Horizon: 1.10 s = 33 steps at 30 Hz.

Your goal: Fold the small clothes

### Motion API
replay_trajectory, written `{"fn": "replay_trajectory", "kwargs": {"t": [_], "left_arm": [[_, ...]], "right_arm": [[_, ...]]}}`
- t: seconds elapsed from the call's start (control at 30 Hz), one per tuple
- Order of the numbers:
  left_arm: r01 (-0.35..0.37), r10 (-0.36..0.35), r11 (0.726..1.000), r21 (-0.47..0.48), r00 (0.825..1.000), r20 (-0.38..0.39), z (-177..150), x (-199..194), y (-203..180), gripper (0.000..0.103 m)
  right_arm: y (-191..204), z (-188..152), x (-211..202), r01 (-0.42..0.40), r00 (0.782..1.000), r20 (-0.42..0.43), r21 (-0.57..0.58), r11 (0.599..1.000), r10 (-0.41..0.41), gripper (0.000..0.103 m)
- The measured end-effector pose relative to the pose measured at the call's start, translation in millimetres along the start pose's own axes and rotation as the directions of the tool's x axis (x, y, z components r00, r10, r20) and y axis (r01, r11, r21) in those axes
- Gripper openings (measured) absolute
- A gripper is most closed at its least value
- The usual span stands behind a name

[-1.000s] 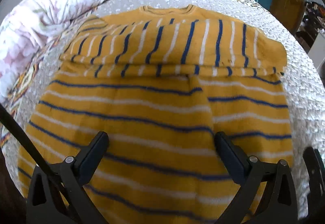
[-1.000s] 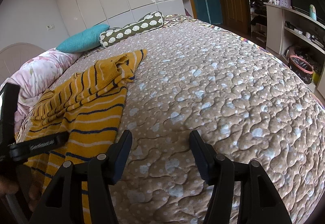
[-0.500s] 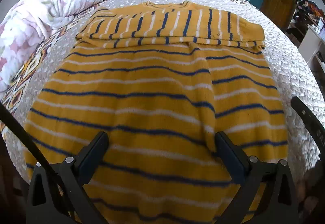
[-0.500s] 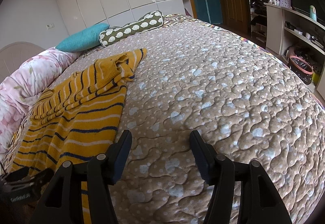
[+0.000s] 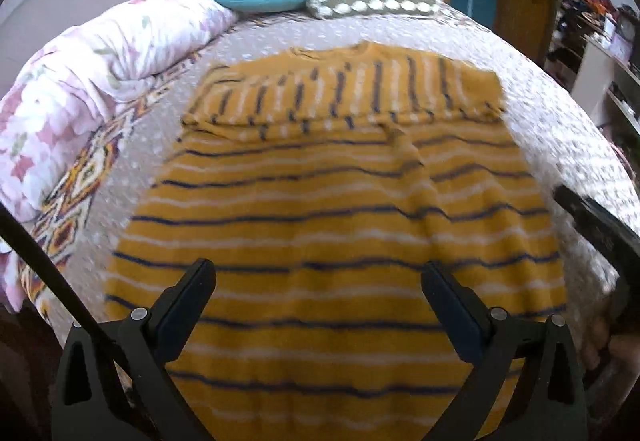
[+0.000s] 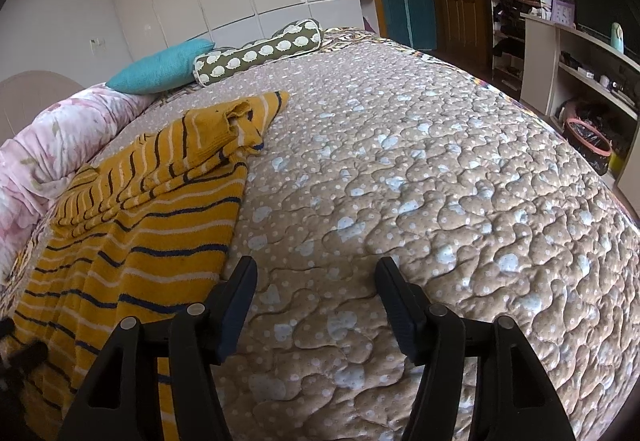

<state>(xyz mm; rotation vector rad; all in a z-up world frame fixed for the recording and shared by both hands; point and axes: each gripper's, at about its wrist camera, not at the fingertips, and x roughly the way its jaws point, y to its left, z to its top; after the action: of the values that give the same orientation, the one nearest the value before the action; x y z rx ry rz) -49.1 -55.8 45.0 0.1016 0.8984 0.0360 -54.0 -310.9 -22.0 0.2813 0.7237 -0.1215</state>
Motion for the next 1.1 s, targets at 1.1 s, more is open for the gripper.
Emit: {"fn": "replay_trajectory", "kwargs": {"t": [1.1], "left_arm": [[0.062, -0.052, 0.987, -0.15, 0.996, 0.07, -53, -25, 133, 0.103]], "right_arm": [[28, -8, 9, 0.137, 0.989, -0.025, -0.182, 0.974, -0.144, 0.077]]}}
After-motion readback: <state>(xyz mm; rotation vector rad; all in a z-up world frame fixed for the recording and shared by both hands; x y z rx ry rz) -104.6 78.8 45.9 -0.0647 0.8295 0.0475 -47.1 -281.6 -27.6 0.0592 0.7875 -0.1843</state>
